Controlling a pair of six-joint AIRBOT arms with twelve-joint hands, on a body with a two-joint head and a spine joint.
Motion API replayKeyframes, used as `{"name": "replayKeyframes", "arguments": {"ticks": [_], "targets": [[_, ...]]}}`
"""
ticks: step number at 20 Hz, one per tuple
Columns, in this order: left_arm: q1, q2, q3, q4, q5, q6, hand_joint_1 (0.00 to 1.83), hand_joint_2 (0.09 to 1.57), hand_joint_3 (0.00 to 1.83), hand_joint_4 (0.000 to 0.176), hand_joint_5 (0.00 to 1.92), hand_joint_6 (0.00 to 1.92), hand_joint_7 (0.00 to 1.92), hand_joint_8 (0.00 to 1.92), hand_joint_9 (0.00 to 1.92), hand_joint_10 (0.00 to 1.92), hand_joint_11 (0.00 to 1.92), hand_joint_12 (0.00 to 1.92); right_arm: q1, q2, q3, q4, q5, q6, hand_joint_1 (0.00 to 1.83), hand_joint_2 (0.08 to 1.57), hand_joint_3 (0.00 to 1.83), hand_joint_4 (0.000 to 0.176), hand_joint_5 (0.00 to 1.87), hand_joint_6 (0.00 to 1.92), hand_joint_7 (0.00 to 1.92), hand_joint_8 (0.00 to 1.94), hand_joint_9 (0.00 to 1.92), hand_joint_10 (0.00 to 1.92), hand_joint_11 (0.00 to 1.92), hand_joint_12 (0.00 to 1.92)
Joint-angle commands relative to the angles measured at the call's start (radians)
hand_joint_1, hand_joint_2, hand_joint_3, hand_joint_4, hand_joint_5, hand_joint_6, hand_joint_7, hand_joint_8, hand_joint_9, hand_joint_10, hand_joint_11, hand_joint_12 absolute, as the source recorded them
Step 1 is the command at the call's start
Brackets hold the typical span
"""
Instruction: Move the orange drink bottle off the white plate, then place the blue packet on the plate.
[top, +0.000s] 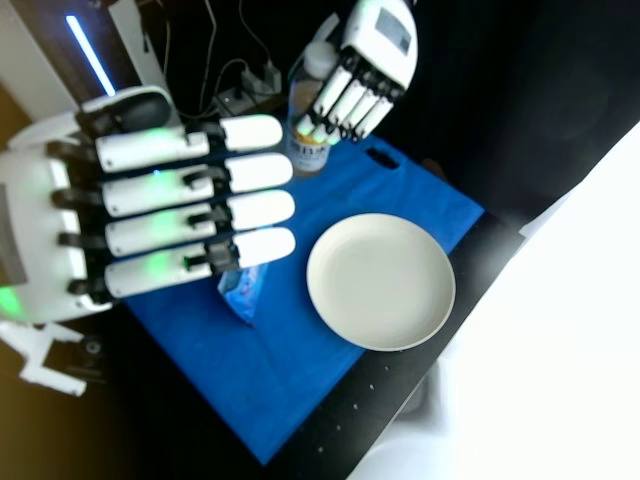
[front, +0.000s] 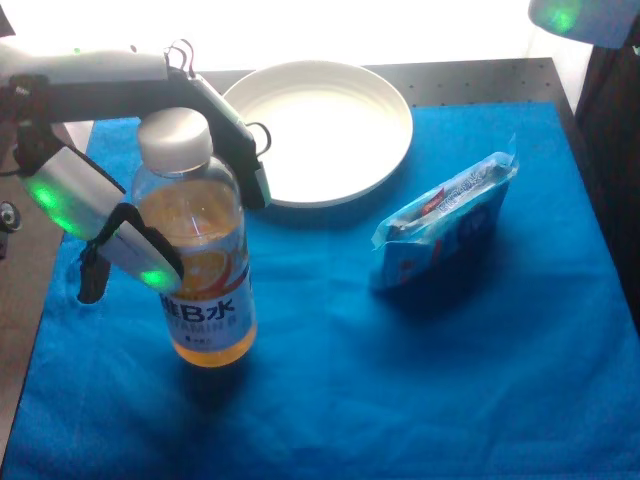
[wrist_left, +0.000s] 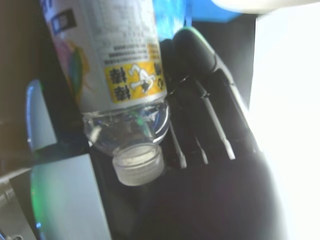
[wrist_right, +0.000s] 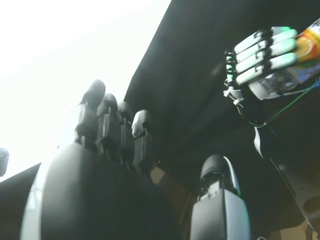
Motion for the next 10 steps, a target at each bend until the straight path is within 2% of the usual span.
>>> {"name": "replayKeyframes", "arguments": {"ticks": [1, 2, 3, 4, 5, 6, 7, 8, 9, 10], "targets": [[-0.010, -0.002, -0.003, -0.088, -0.038, -0.014, 1.28, 1.02, 0.00, 0.000, 1.23, 0.66, 1.21, 0.49, 1.11, 0.26, 0.79, 0.94, 0.012, -0.002, 0.000, 0.049, 0.110, 0.008, 0.45, 1.01, 0.00, 0.029, 0.37, 0.00, 0.22, 0.01, 0.18, 0.01, 0.00, 0.56], [-0.007, -0.002, -0.003, -0.088, -0.037, -0.013, 1.27, 1.02, 0.00, 0.000, 1.19, 0.72, 1.23, 0.47, 1.18, 0.16, 0.85, 0.92, 0.012, -0.002, -0.001, 0.049, 0.110, 0.008, 0.42, 1.02, 0.00, 0.031, 0.35, 0.00, 0.21, 0.00, 0.16, 0.00, 0.00, 0.53], [-0.003, -0.003, -0.003, -0.089, -0.037, -0.013, 1.26, 1.03, 0.00, 0.013, 1.15, 0.78, 1.20, 0.54, 1.20, 0.10, 0.84, 0.92, 0.012, -0.002, -0.001, 0.049, 0.110, 0.008, 0.42, 1.02, 0.00, 0.031, 0.35, 0.00, 0.20, 0.00, 0.16, 0.00, 0.00, 0.52], [0.001, -0.006, -0.003, -0.089, -0.039, -0.013, 1.21, 1.03, 0.00, 0.000, 1.16, 0.69, 1.07, 0.28, 1.15, 0.06, 0.78, 0.86, 0.012, -0.002, -0.001, 0.049, 0.110, 0.008, 0.38, 1.03, 0.00, 0.025, 0.35, 0.00, 0.21, 0.00, 0.17, 0.00, 0.00, 0.55], [0.004, -0.009, -0.003, -0.089, -0.040, -0.011, 1.27, 0.90, 0.00, 0.000, 1.01, 0.34, 1.05, 0.14, 1.10, 0.02, 0.73, 0.80, 0.012, -0.002, -0.001, 0.049, 0.110, 0.008, 0.38, 1.04, 0.00, 0.028, 0.34, 0.00, 0.21, 0.00, 0.17, 0.00, 0.00, 0.53], [0.006, -0.011, -0.004, -0.089, -0.041, -0.009, 1.24, 0.86, 0.00, 0.000, 0.99, 0.17, 1.05, 0.07, 1.04, 0.00, 0.60, 0.82, 0.012, -0.002, -0.001, 0.049, 0.110, 0.008, 0.43, 1.03, 0.00, 0.018, 0.36, 0.00, 0.20, 0.00, 0.15, 0.00, 0.00, 0.48], [0.008, -0.013, -0.004, -0.089, -0.041, -0.007, 1.19, 0.86, 0.00, 0.000, 0.99, 0.09, 1.04, 0.03, 1.00, 0.00, 0.52, 0.93, 0.012, -0.002, -0.001, 0.049, 0.110, 0.008, 0.45, 1.02, 0.00, 0.031, 0.36, 0.00, 0.21, 0.00, 0.15, 0.00, 0.00, 0.49], [0.011, -0.015, -0.004, -0.089, -0.041, -0.006, 1.14, 0.84, 0.00, 0.000, 0.97, 0.04, 1.02, 0.01, 0.97, 0.00, 0.43, 1.09, 0.012, -0.002, -0.001, 0.049, 0.110, 0.008, 0.42, 1.03, 0.01, 0.021, 0.34, 0.00, 0.19, 0.00, 0.15, 0.00, 0.00, 0.50], [0.015, -0.016, -0.004, -0.091, -0.042, -0.005, 1.11, 0.83, 0.00, 0.000, 0.95, 0.01, 1.00, 0.00, 0.96, 0.00, 0.37, 1.20, 0.012, -0.002, -0.001, 0.049, 0.110, 0.008, 0.40, 1.05, 0.01, 0.021, 0.33, 0.00, 0.19, 0.00, 0.15, 0.00, 0.00, 0.48], [0.020, -0.016, -0.004, -0.093, -0.044, -0.005, 1.08, 0.81, 0.00, 0.000, 0.91, 0.00, 0.98, 0.00, 0.93, 0.00, 0.32, 1.18, 0.012, -0.002, -0.001, 0.049, 0.110, 0.008, 0.42, 1.04, 0.00, 0.023, 0.34, 0.00, 0.20, 0.00, 0.15, 0.00, 0.00, 0.47]]}}
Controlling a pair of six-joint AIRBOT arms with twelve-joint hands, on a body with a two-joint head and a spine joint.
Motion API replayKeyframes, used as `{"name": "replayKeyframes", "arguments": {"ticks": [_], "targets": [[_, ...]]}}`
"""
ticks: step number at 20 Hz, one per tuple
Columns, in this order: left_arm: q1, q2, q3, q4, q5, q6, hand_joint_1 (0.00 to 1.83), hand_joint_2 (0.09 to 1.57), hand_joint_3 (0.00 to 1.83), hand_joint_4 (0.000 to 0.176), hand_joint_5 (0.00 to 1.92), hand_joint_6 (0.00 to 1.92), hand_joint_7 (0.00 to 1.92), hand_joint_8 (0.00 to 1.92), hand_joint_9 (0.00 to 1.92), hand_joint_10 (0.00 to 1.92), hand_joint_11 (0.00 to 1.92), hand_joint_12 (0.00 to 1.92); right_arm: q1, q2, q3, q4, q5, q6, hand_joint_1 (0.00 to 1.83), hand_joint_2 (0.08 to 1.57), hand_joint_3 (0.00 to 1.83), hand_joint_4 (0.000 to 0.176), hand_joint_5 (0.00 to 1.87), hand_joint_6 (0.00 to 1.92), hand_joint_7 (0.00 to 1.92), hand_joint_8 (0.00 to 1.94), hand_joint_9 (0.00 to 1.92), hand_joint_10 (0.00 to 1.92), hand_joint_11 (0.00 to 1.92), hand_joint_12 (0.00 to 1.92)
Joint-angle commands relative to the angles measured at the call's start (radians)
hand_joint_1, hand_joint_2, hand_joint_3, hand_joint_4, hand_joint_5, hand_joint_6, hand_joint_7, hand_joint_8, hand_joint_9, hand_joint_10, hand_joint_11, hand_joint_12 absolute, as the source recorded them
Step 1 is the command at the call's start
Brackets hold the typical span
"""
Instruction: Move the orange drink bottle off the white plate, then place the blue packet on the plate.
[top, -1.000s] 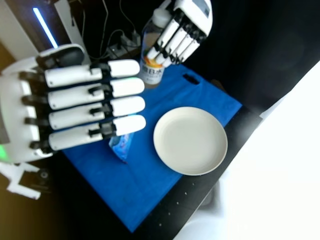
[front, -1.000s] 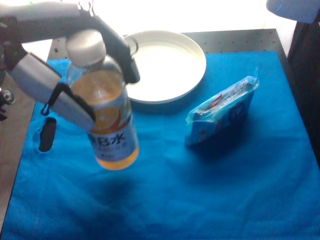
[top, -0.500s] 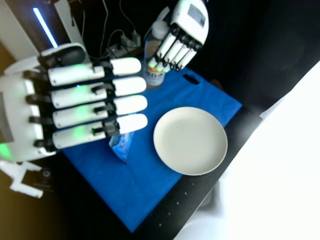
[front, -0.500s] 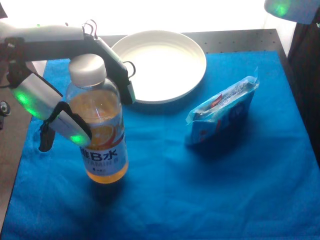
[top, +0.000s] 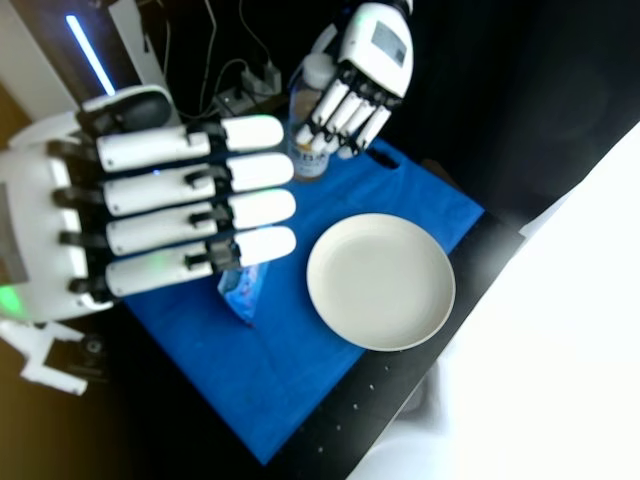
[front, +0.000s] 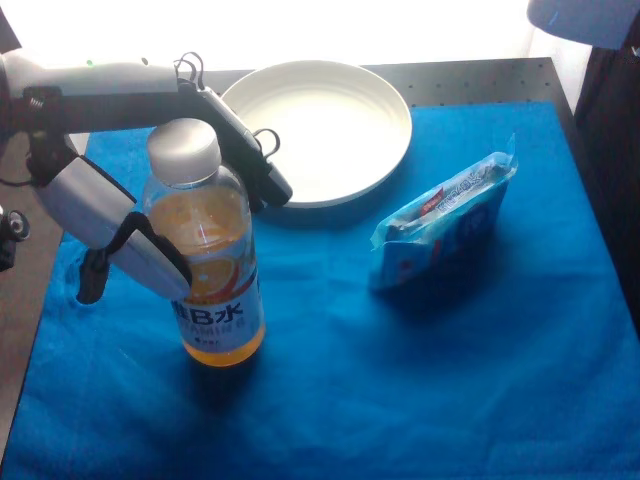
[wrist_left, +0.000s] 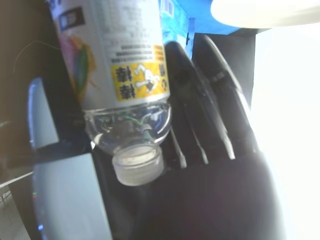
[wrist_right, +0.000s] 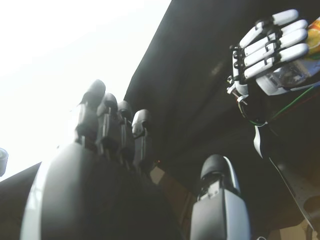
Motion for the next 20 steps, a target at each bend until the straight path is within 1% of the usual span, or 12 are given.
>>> {"name": "replayKeyframes", "arguments": {"ticks": [1, 3, 4, 5, 7, 8, 9, 10, 13, 15, 18, 20], "targets": [[-0.003, -0.002, -0.004, -0.080, -0.050, -0.013, 1.05, 0.79, 0.00, 0.000, 0.88, 0.00, 0.94, 0.00, 0.90, 0.00, 0.31, 1.18, 0.012, -0.001, -0.001, 0.048, 0.111, 0.008, 0.44, 1.02, 0.00, 0.024, 0.34, 0.00, 0.22, 0.01, 0.18, 0.01, 0.00, 0.51], [-0.001, -0.002, -0.005, -0.080, -0.051, -0.008, 0.97, 0.75, 0.00, 0.000, 0.78, 0.00, 0.85, 0.00, 0.79, 0.00, 0.26, 1.12, 0.012, 0.000, -0.001, 0.048, 0.111, 0.008, 0.42, 1.04, 0.00, 0.011, 0.33, 0.00, 0.21, 0.00, 0.17, 0.00, 0.00, 0.51], [0.000, -0.001, -0.007, -0.080, -0.051, -0.005, 0.91, 0.73, 0.00, 0.000, 0.71, 0.00, 0.78, 0.00, 0.72, 0.00, 0.20, 1.08, 0.012, 0.000, -0.001, 0.048, 0.111, 0.008, 0.41, 1.03, 0.00, 0.022, 0.33, 0.00, 0.22, 0.00, 0.18, 0.00, 0.00, 0.53], [0.000, 0.000, -0.010, -0.079, -0.052, -0.001, 0.89, 0.72, 0.00, 0.025, 0.64, 0.00, 0.69, 0.00, 0.65, 0.00, 0.16, 1.02, 0.012, 0.000, -0.001, 0.048, 0.111, 0.008, 0.40, 1.04, 0.00, 0.026, 0.33, 0.00, 0.22, 0.00, 0.18, 0.00, 0.00, 0.52], [0.002, 0.002, -0.016, -0.076, -0.055, 0.002, 0.83, 0.71, 0.00, 0.046, 0.39, 0.00, 0.46, 0.00, 0.45, 0.00, 0.12, 0.86, 0.012, 0.000, -0.001, 0.048, 0.111, 0.008, 0.44, 1.03, 0.00, 0.015, 0.35, 0.00, 0.26, 0.00, 0.22, 0.01, 0.00, 0.62], [0.003, 0.003, -0.019, -0.075, -0.058, 0.002, 0.82, 0.70, 0.00, 0.119, 0.27, 0.00, 0.32, 0.00, 0.34, 0.00, 0.07, 0.82, 0.012, 0.000, -0.001, 0.048, 0.111, 0.008, 0.39, 1.04, 0.00, 0.028, 0.35, 0.00, 0.24, 0.00, 0.20, 0.00, 0.00, 0.59], [0.005, 0.005, -0.023, -0.075, -0.062, 0.002, 0.80, 0.70, 0.00, 0.152, 0.18, 0.00, 0.23, 0.00, 0.26, 0.00, 0.06, 0.74, 0.012, 0.000, -0.001, 0.048, 0.111, 0.008, 0.39, 1.05, 0.00, 0.021, 0.34, 0.00, 0.23, 0.00, 0.19, 0.00, 0.00, 0.56], [0.007, 0.008, -0.027, -0.075, -0.066, 0.002, 0.76, 0.77, 0.01, 0.167, 0.07, 0.00, 0.10, 0.00, 0.14, 0.00, 0.02, 0.64, 0.012, 0.000, -0.001, 0.048, 0.111, 0.008, 0.39, 1.05, 0.00, 0.021, 0.34, 0.00, 0.23, 0.00, 0.20, 0.00, 0.00, 0.57], [0.009, 0.024, -0.045, -0.071, -0.080, 0.003, 0.76, 0.76, 0.00, 0.176, 0.00, 0.00, 0.00, 0.00, 0.04, 0.00, 0.04, 0.39, 0.012, 0.000, -0.001, 0.048, 0.111, 0.008, 0.38, 1.04, 0.00, 0.018, 0.35, 0.00, 0.25, 0.00, 0.21, 0.01, 0.00, 0.59], [0.011, 0.040, -0.063, -0.071, -0.091, 0.003, 0.74, 0.75, 0.00, 0.176, 0.00, 0.00, 0.00, 0.00, 0.00, 0.00, 0.00, 0.07, 0.012, 0.001, -0.001, 0.048, 0.111, 0.008, 0.41, 1.03, 0.00, 0.024, 0.35, 0.00, 0.24, 0.00, 0.19, 0.00, 0.00, 0.50], [0.020, 0.060, -0.083, -0.071, -0.102, 0.003, 0.68, 0.75, 0.00, 0.176, 0.00, 0.00, 0.00, 0.00, 0.00, 0.00, 0.00, 0.00, 0.012, 0.000, -0.001, 0.048, 0.111, 0.008, 0.40, 1.03, 0.00, 0.043, 0.33, 0.00, 0.22, 0.00, 0.18, 0.00, 0.00, 0.50], [0.026, 0.077, -0.096, -0.070, -0.105, 0.002, 0.63, 0.83, 0.03, 0.176, 0.00, 0.00, 0.00, 0.00, 0.00, 0.00, 0.00, 0.00, 0.012, 0.000, -0.001, 0.048, 0.111, 0.008, 0.44, 1.04, 0.00, 0.027, 0.35, 0.01, 0.24, 0.01, 0.20, 0.01, 0.00, 0.55]]}}
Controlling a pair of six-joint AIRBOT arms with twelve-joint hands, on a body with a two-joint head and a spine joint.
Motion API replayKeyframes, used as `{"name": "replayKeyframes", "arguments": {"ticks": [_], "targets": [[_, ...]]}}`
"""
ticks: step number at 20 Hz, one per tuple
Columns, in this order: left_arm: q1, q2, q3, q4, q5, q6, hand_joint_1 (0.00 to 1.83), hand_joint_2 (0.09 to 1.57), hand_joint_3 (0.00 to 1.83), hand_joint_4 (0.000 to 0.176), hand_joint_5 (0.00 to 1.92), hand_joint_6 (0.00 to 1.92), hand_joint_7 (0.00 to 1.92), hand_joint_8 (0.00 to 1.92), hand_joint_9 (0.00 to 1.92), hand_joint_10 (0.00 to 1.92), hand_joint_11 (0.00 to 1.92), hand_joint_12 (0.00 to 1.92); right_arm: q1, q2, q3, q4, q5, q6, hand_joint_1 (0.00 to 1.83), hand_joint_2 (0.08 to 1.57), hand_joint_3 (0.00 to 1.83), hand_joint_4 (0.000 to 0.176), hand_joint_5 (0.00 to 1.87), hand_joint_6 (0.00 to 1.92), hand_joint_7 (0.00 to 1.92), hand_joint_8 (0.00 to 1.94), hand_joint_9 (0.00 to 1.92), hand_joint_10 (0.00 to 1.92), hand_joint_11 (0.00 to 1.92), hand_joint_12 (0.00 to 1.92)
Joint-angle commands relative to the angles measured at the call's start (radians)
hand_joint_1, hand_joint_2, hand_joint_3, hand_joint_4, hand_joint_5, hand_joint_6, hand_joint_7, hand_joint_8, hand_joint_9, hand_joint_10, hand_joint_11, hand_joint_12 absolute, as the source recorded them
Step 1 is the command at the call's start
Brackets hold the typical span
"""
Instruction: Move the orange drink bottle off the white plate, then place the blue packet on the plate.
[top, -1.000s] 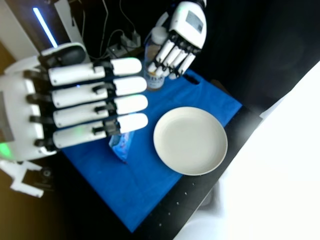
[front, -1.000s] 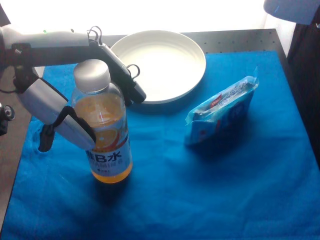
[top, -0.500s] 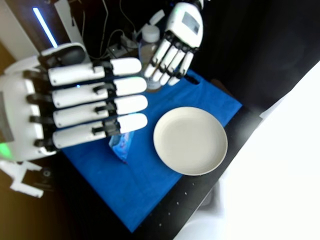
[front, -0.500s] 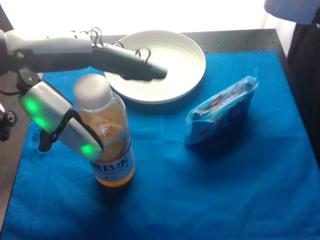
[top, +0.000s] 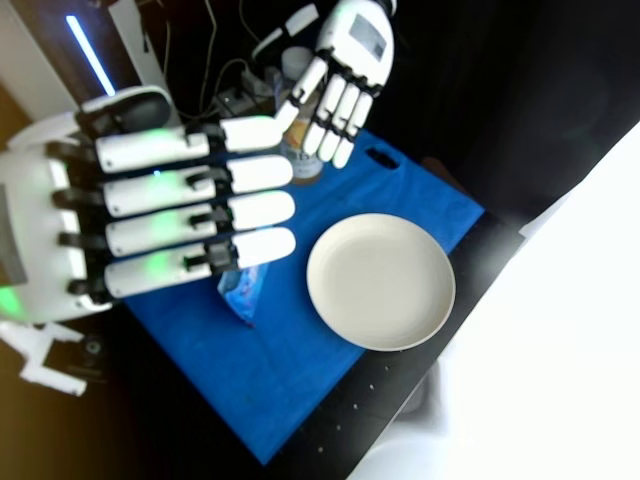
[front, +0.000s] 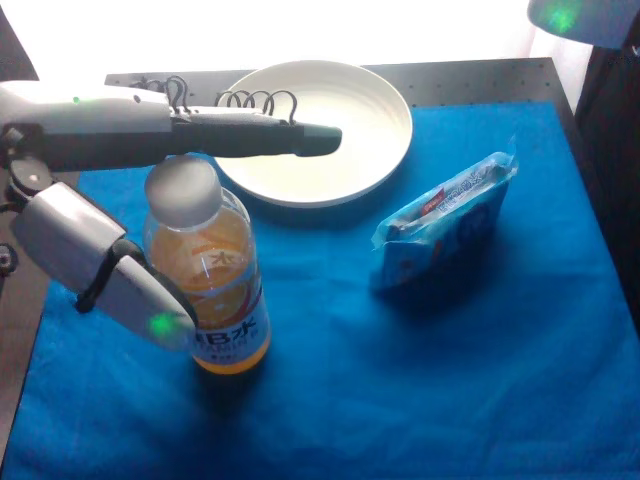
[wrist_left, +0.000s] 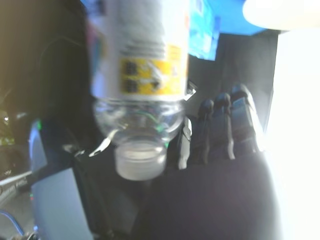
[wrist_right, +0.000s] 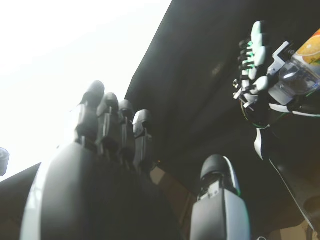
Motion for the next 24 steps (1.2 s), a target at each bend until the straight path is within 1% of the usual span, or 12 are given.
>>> {"name": "replayKeyframes", "arguments": {"ticks": [1, 4, 6, 7, 9, 10, 12, 15, 19, 22, 23, 24], "targets": [[-0.003, 0.012, -0.009, -0.064, -0.049, -0.006, 0.56, 0.87, 0.02, 0.168, 0.00, 0.00, 0.00, 0.00, 0.00, 0.00, 0.00, 0.00, 0.012, 0.000, -0.001, 0.048, 0.111, 0.008, 0.44, 1.04, 0.00, 0.018, 0.35, 0.01, 0.25, 0.01, 0.21, 0.01, 0.00, 0.56], [0.000, 0.037, -0.025, -0.064, -0.051, -0.007, 0.71, 0.82, 0.00, 0.173, 0.00, 0.00, 0.00, 0.00, 0.00, 0.00, 0.00, 0.00, 0.012, 0.000, 0.000, 0.048, 0.110, 0.008, 0.42, 1.05, 0.00, 0.028, 0.35, 0.00, 0.21, 0.00, 0.15, 0.00, 0.00, 0.44], [-0.007, 0.047, -0.025, -0.071, -0.045, 0.001, 0.55, 0.87, 0.01, 0.082, 0.00, 0.00, 0.00, 0.00, 0.00, 0.00, 0.08, 0.04, 0.012, -0.004, 0.003, 0.048, 0.110, 0.008, 0.42, 1.05, 0.00, 0.041, 0.33, 0.00, 0.19, 0.00, 0.15, 0.00, 0.00, 0.48], [-0.014, 0.053, -0.024, -0.091, -0.041, 0.020, 0.53, 0.87, 0.00, 0.078, 0.00, 0.00, 0.00, 0.00, 0.00, 0.00, 0.12, 0.06, 0.012, -0.004, 0.003, 0.048, 0.110, 0.008, 0.41, 1.05, 0.00, 0.044, 0.33, 0.00, 0.20, 0.00, 0.15, 0.00, 0.00, 0.49], [-0.036, 0.059, -0.018, -0.129, -0.037, 0.062, 0.28, 0.95, 0.03, 0.166, 0.03, 0.01, 0.00, 0.00, 0.00, 0.00, 0.00, 0.00, 0.011, -0.005, 0.003, 0.048, 0.110, 0.008, 0.41, 1.05, 0.00, 0.047, 0.33, 0.00, 0.21, 0.00, 0.15, 0.00, 0.00, 0.43], [-0.048, 0.060, -0.015, -0.149, -0.036, 0.086, 0.30, 0.93, 0.02, 0.174, 0.02, 0.01, 0.00, 0.00, 0.00, 0.00, 0.00, 0.00, 0.011, -0.005, 0.004, 0.048, 0.110, 0.008, 0.43, 1.06, 0.00, 0.043, 0.34, 0.00, 0.21, 0.00, 0.16, 0.00, 0.00, 0.48], [-0.068, 0.060, -0.007, -0.217, -0.033, 0.159, 0.36, 0.84, 0.00, 0.176, 0.00, 0.00, 0.00, 0.00, 0.01, 0.00, 0.00, 0.00, 0.010, -0.005, 0.004, 0.048, 0.110, 0.008, 0.45, 1.07, 0.00, 0.057, 0.35, 0.00, 0.21, 0.00, 0.14, 0.00, 0.00, 0.50], [-0.079, 0.055, 0.011, -0.292, -0.037, 0.225, 0.31, 0.97, 0.04, 0.176, 0.00, 0.00, 0.00, 0.00, 0.00, 0.00, 0.03, 0.02, 0.010, -0.006, 0.004, 0.048, 0.110, 0.008, 0.47, 1.06, 0.00, 0.038, 0.30, 0.00, 0.20, 0.00, 0.15, 0.00, 0.00, 0.54], [-0.125, 0.059, 0.033, -0.358, -0.047, 0.272, 0.76, 0.76, 0.00, 0.176, 0.16, 0.03, 0.09, 0.01, 0.10, 0.01, 0.05, 0.02, 0.010, 0.001, 0.002, 0.044, 0.110, 0.008, 0.65, 1.03, 0.00, 0.077, 0.22, 0.00, 0.17, 0.00, 0.06, 0.00, 0.00, 0.26], [-0.149, 0.076, 0.037, -0.412, -0.052, 0.319, 0.26, 1.00, 0.05, 0.176, 0.12, 0.01, 0.05, 0.00, 0.02, 0.00, 0.09, 0.05, 0.009, 0.003, 0.001, 0.024, 0.092, 0.023, 0.66, 0.90, 0.00, 0.090, 0.16, 0.00, 0.20, 0.00, 0.09, 0.00, 0.00, 0.40], [-0.150, 0.080, 0.039, -0.434, -0.046, 0.341, 0.30, 1.02, 0.06, 0.169, 0.12, 0.01, 0.01, 0.00, 0.00, 0.00, 0.06, 0.04, 0.009, 0.004, 0.001, 0.014, 0.077, 0.031, 0.70, 0.87, 0.00, 0.094, 0.16, 0.00, 0.21, 0.00, 0.10, 0.00, 0.00, 0.54], [-0.150, 0.081, 0.046, -0.446, -0.019, 0.366, 0.25, 1.28, 0.03, 0.134, 0.09, 0.00, 0.00, 0.00, 0.00, 0.00, 0.05, 0.08, 0.006, 0.001, 0.001, 0.005, 0.068, 0.047, 0.76, 0.84, 0.00, 0.085, 0.17, 0.00, 0.22, 0.00, 0.17, 0.01, 0.00, 0.75]]}}
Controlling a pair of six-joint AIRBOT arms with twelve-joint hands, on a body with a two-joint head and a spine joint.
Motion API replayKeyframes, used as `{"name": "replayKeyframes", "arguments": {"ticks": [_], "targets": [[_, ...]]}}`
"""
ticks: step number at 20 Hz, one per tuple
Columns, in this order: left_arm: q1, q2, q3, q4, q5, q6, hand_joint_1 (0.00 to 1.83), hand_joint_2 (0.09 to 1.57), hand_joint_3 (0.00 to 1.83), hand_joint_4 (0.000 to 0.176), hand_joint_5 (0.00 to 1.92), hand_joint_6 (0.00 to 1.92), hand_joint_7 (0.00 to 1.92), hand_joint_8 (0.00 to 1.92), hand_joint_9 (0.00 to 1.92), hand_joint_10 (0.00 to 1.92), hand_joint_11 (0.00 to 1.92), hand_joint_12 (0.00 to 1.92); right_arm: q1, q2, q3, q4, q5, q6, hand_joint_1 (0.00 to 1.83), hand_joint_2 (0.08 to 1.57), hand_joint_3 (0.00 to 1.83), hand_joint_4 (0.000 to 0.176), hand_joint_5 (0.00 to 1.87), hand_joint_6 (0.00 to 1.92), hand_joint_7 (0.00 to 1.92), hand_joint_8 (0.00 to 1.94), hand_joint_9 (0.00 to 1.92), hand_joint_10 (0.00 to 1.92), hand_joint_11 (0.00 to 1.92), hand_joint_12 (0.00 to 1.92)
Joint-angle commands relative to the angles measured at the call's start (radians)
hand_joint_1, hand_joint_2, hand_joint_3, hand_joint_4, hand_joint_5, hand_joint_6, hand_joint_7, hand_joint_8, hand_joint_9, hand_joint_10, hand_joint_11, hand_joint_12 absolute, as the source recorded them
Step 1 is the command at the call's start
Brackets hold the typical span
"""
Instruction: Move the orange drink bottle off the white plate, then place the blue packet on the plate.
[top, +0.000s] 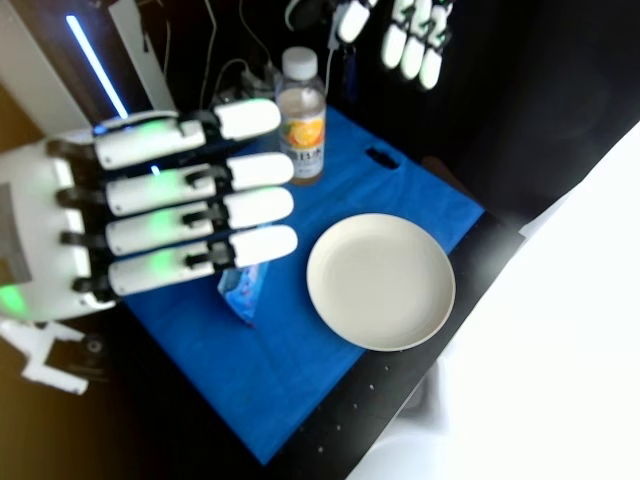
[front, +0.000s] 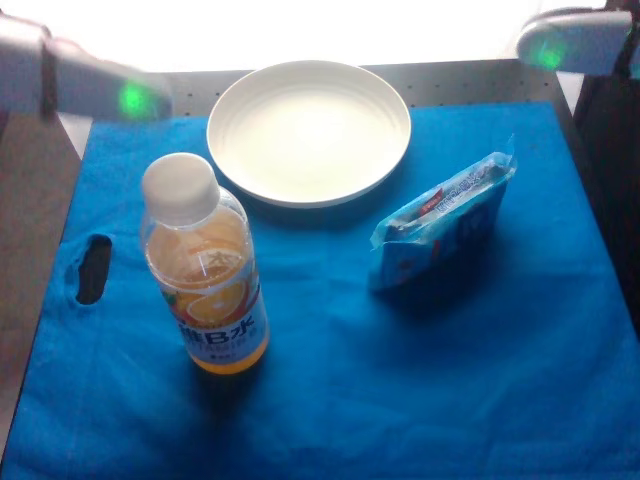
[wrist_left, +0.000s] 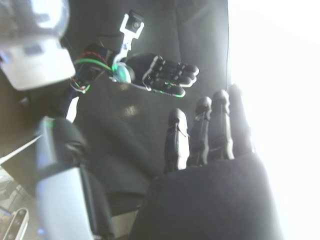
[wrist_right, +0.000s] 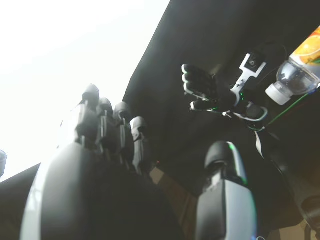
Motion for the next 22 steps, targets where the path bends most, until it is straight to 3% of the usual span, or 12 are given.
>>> {"name": "replayKeyframes", "arguments": {"ticks": [1, 2, 3, 4, 5, 7, 8, 12, 14, 17, 20, 22], "targets": [[-0.016, 0.004, 0.007, -0.069, -0.035, 0.007, 0.25, 1.28, 0.03, 0.134, 0.09, 0.00, 0.00, 0.00, 0.00, 0.00, 0.05, 0.08, 0.007, -0.002, 0.001, 0.040, 0.091, 0.017, 0.76, 0.84, 0.00, 0.085, 0.17, 0.00, 0.22, 0.00, 0.17, 0.01, 0.00, 0.75], [-0.016, 0.003, 0.011, -0.071, -0.016, 0.017, 0.36, 1.24, 0.00, 0.097, 0.05, 0.01, 0.00, 0.00, 0.00, 0.00, 0.01, 0.02, 0.007, -0.002, 0.004, 0.017, 0.078, 0.037, 0.76, 0.83, 0.00, 0.079, 0.19, 0.00, 0.24, 0.01, 0.19, 0.01, 0.00, 0.82], [-0.016, 0.003, 0.013, -0.079, -0.005, 0.031, 0.63, 0.99, 0.00, 0.160, 0.01, 0.00, 0.00, 0.00, 0.00, 0.00, 0.00, 0.00, 0.007, -0.003, 0.006, 0.000, 0.063, 0.052, 0.74, 0.84, 0.00, 0.078, 0.15, 0.02, 0.20, 0.02, 0.10, 0.04, 0.00, 0.52], [-0.017, 0.003, 0.016, -0.092, 0.014, 0.057, 0.69, 0.77, 0.00, 0.173, 0.00, 0.00, 0.00, 0.00, 0.00, 0.00, 0.00, 0.00, 0.007, -0.003, 0.009, -0.028, 0.037, 0.064, 0.73, 0.82, 0.00, 0.024, 0.15, 0.00, 0.20, 0.00, 0.13, 0.01, 0.00, 0.61], [-0.018, 0.002, 0.019, -0.101, 0.025, 0.072, 0.71, 0.64, 0.00, 0.175, 0.00, 0.00, 0.00, 0.00, 0.00, 0.00, 0.00, 0.00, 0.007, -0.003, 0.011, -0.049, 0.018, 0.070, 0.71, 0.81, 0.00, 0.000, 0.14, 0.00, 0.19, 0.00, 0.14, 0.01, 0.00, 0.72], [-0.020, -0.002, 0.032, -0.124, 0.051, 0.095, 0.61, 0.62, 0.00, 0.176, 0.00, 0.00, 0.00, 0.00, 0.00, 0.00, 0.00, 0.00, 0.007, -0.012, 0.019, -0.105, -0.025, 0.092, 0.67, 0.72, 0.00, 0.045, 0.14, 0.00, 0.21, 0.00, 0.17, 0.01, 0.00, 0.65], [-0.020, -0.003, 0.038, -0.142, 0.067, 0.116, 0.67, 0.54, 0.00, 0.176, 0.00, 0.00, 0.00, 0.00, 0.00, 0.00, 0.00, 0.00, 0.007, -0.025, 0.033, -0.137, -0.043, 0.124, 0.71, 0.76, 0.00, 0.056, 0.11, 0.01, 0.17, 0.01, 0.13, 0.01, 0.00, 0.45], [-0.020, -0.021, 0.060, -0.185, 0.132, 0.182, 0.76, 0.48, 0.00, 0.176, 0.00, 0.00, 0.00, 0.00, 0.00, 0.00, 0.00, 0.00, 0.009, -0.080, 0.103, -0.294, -0.123, 0.265, 0.65, 0.66, 0.00, 0.104, 0.15, 0.01, 0.19, 0.00, 0.17, 0.00, 0.00, 0.27], [-0.020, -0.040, 0.078, -0.193, 0.141, 0.182, 0.77, 0.51, 0.00, 0.176, 0.00, 0.00, 0.00, 0.00, 0.00, 0.00, 0.00, 0.00, 0.014, -0.086, 0.115, -0.373, -0.174, 0.304, 0.62, 0.66, 0.00, 0.076, 0.19, 0.01, 0.16, 0.00, 0.09, 0.00, 0.02, 0.15], [-0.020, -0.055, 0.089, -0.201, 0.143, 0.182, 0.78, 0.52, 0.00, 0.176, 0.00, 0.00, 0.00, 0.00, 0.00, 0.00, 0.00, 0.00, 0.018, -0.097, 0.124, -0.473, -0.231, 0.339, 0.72, 0.77, 0.01, 0.076, 0.27, 0.01, 0.17, 0.01, 0.11, 0.01, 0.06, 0.14], [-0.019, -0.059, 0.089, -0.192, 0.150, 0.182, 0.78, 0.55, 0.01, 0.176, 0.00, 0.00, 0.00, 0.00, 0.00, 0.00, 0.00, 0.00, 0.018, -0.112, 0.135, -0.542, -0.272, 0.366, 0.90, 0.85, 0.00, 0.051, 0.35, 0.01, 0.24, 0.00, 0.18, 0.00, 0.00, 0.48], [-0.019, -0.060, 0.089, -0.189, 0.150, 0.181, 0.81, 0.56, 0.01, 0.176, 0.00, 0.00, 0.00, 0.00, 0.00, 0.00, 0.00, 0.00, 0.018, -0.115, 0.135, -0.570, -0.289, 0.369, 0.94, 0.87, 0.00, 0.062, 0.42, 0.01, 0.29, 0.01, 0.20, 0.01, 0.00, 0.56]]}}
